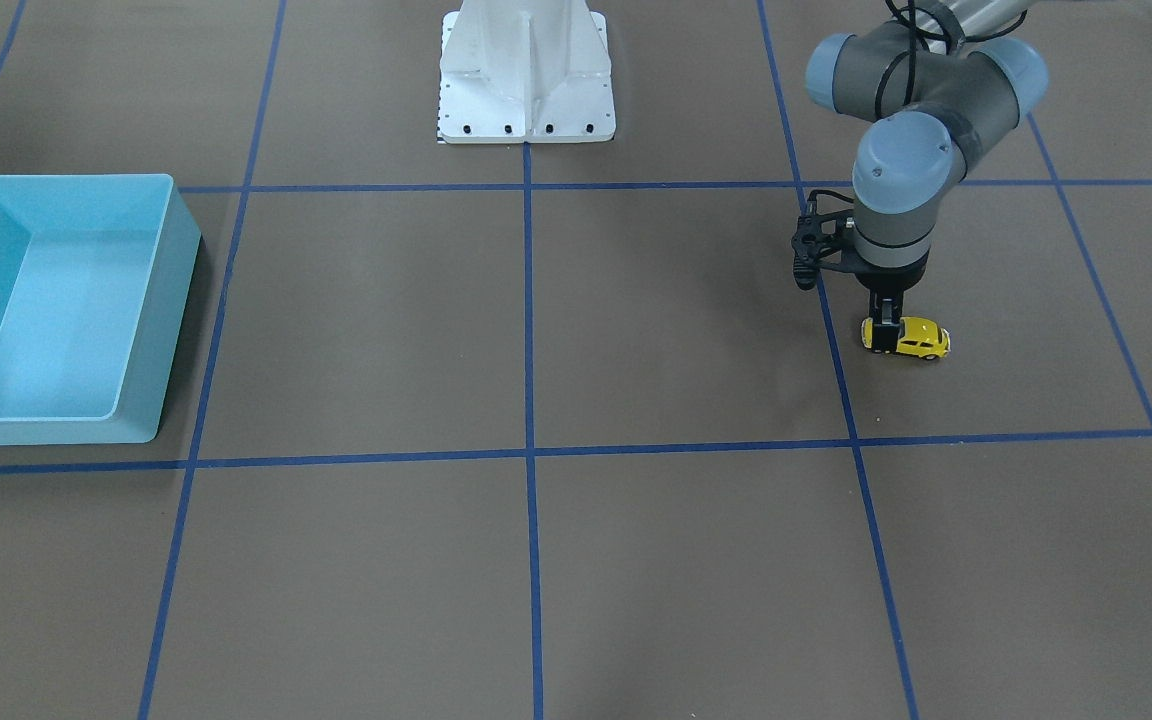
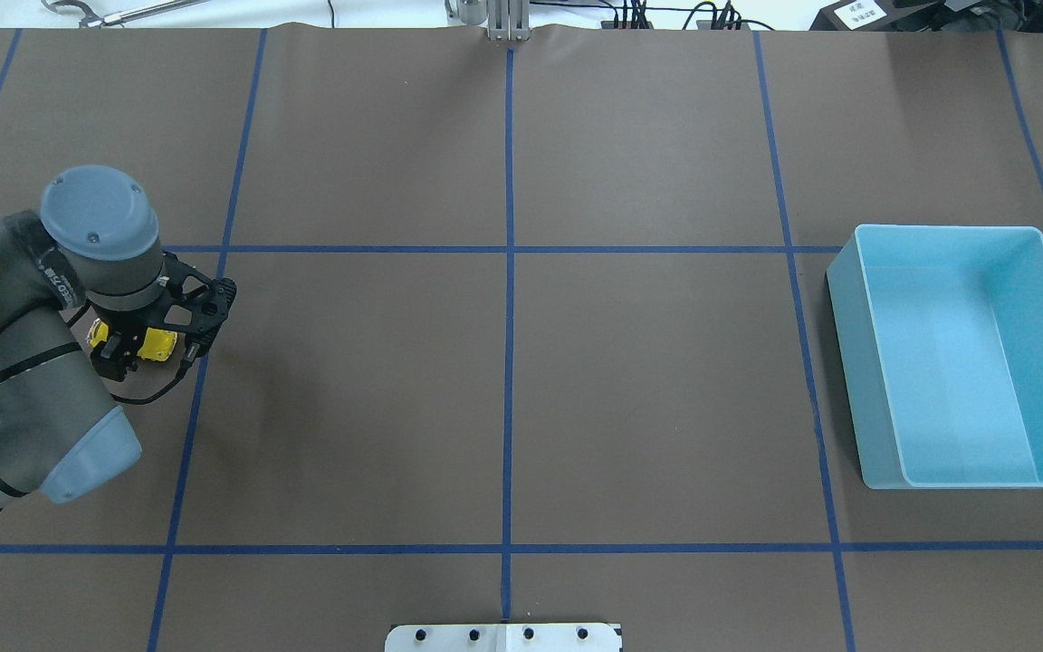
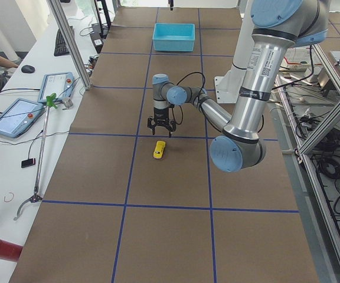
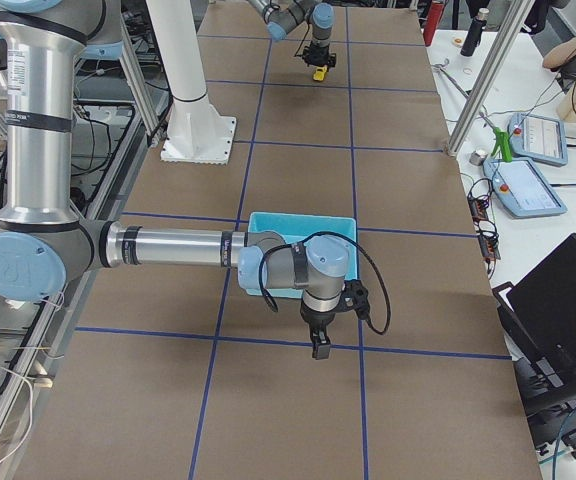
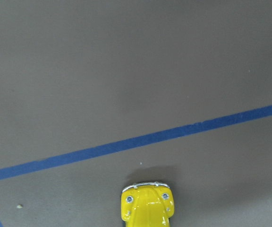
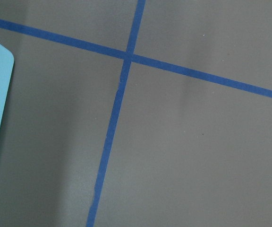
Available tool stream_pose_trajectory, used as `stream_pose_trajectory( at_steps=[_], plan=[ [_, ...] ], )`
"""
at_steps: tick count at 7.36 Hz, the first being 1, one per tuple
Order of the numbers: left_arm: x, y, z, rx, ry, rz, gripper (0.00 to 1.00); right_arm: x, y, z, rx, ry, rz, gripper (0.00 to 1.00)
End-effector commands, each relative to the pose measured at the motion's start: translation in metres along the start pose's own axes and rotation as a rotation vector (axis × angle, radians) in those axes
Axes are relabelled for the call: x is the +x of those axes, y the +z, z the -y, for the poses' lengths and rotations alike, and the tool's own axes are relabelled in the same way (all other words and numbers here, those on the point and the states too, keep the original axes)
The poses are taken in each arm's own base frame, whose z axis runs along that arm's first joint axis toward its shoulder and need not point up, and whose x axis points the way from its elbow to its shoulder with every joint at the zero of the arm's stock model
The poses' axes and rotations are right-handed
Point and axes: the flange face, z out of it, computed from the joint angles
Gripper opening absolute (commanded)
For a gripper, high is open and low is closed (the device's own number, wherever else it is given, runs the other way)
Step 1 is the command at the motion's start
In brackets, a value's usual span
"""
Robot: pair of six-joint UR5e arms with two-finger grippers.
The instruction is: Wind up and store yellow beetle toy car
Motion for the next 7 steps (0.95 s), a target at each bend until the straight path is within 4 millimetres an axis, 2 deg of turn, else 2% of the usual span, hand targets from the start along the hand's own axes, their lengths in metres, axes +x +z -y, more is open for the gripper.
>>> stream_pose_trajectory(
  at_steps=[1,3,4,7],
  plan=[
    [0.001,0.006,0.005,-0.084,0.012,0.029,1.0,0.0,0.0,0.0,0.0,0.0,0.0,1.0],
    [0.003,0.01,0.009,-0.134,-0.03,0.069,0.99,0.0,0.001,-0.001,-0.001,0.001,0.0,1.0],
    [0.012,0.021,0.026,-0.154,-0.019,0.069,0.99,0.0,0.001,-0.001,-0.003,0.004,0.0,1.0],
    [0.012,0.03,0.027,-0.186,-0.015,0.079,0.98,0.001,0.001,-0.001,-0.003,0.004,0.0,1.0]
  ],
)
